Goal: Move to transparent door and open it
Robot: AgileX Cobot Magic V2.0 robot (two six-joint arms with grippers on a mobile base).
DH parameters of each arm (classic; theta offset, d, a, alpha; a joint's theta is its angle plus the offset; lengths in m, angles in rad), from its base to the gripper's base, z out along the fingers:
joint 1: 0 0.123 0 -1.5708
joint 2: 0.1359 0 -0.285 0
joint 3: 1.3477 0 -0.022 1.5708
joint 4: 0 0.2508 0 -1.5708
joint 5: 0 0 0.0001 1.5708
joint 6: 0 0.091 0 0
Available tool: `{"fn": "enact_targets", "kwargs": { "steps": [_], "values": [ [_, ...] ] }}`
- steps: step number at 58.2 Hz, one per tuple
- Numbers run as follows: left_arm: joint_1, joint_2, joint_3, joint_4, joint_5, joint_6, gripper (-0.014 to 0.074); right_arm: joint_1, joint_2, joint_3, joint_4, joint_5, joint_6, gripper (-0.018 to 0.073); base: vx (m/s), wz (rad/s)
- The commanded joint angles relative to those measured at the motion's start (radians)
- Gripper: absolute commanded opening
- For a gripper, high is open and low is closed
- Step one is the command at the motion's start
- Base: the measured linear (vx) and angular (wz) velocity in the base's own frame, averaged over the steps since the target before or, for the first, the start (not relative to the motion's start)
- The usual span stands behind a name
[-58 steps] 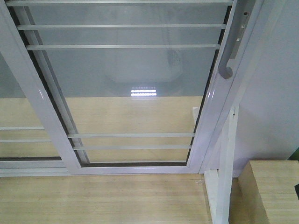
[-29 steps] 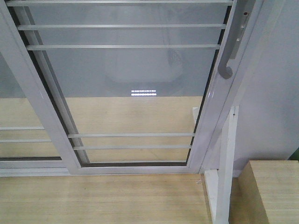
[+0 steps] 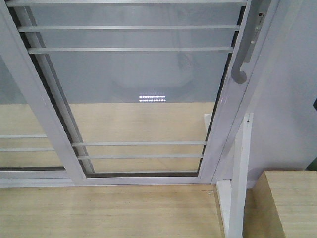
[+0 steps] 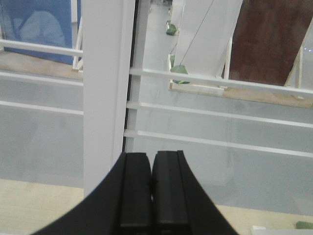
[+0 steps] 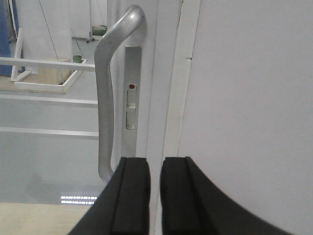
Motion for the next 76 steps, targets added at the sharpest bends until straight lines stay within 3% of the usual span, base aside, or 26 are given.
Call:
{"fn": "enact_targets", "kwargs": {
  "steps": [1, 9, 22, 53, 76],
  "values": [
    [-0.003, 0.015, -0.034, -0.002, -0.106, -0.004, 0.0206, 0.001, 0.030, -0.034, -0.005, -0.131, 0.062, 0.0307, 0.00, 0.00],
    [-0.003, 0.034, -0.034, -0.002, -0.175, -0.003, 0.0326, 0.001, 0.095, -0.034, -0.022, -0.172, 0.112, 0.0379, 0.00, 0.00],
    [-0.004, 0.069, -0.034, -0.001, -0.181, -0.003, 0.0439, 0.053, 0.262, -0.070, -0.118, -0.252, 0.112, 0.0382, 0.00, 0.00],
    [-0.004, 0.070, -0.034, -0.001, -0.164, -0.003, 0.0441, 0.067, 0.757, -0.504, -0.122, -0.309, 0.095, 0.0382, 0.00, 0.00],
    [-0.004, 0.070, -0.034, -0.001, -0.146, -0.003, 0.0441, 0.100, 0.939, -0.661, -0.165, -0.358, 0.108, 0.0380, 0.00, 0.00]
  ]
}}
